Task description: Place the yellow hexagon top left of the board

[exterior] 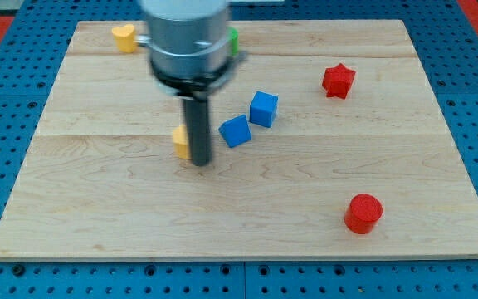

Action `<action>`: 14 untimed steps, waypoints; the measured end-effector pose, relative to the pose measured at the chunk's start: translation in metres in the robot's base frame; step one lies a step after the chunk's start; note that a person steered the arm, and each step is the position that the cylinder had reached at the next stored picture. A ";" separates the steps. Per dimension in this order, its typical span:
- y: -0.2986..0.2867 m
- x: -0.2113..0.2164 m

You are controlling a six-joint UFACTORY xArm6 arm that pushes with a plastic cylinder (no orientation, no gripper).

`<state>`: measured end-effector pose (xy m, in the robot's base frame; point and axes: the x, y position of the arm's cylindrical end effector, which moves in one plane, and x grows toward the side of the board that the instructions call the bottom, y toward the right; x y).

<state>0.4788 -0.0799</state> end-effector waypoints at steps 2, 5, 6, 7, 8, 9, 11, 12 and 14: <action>-0.068 -0.030; -0.009 -0.042; -0.038 -0.079; -0.058 -0.083; -0.050 -0.071; -0.053 -0.071; -0.076 -0.072; -0.085 -0.093; -0.124 -0.073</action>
<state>0.4062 -0.2040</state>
